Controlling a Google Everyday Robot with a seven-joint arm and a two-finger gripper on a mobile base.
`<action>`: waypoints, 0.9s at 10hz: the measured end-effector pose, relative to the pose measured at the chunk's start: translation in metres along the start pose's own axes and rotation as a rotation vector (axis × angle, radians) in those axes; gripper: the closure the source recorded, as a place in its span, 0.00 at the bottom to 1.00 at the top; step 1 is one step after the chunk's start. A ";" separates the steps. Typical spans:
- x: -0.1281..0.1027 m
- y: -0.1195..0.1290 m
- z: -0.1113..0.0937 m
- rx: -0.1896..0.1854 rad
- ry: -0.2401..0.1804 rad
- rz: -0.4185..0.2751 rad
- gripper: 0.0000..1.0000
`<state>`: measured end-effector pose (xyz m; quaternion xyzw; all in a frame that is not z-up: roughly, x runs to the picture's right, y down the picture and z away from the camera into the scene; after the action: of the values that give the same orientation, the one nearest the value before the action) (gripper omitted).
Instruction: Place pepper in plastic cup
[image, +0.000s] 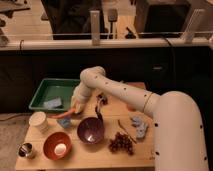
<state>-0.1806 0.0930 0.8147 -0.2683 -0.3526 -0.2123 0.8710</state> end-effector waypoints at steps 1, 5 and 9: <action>-0.001 -0.001 0.001 0.004 -0.005 0.011 1.00; -0.006 -0.003 0.009 0.013 -0.008 0.033 0.70; -0.008 0.001 0.018 0.013 -0.004 0.039 0.31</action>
<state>-0.1946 0.1057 0.8191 -0.2697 -0.3506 -0.1924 0.8759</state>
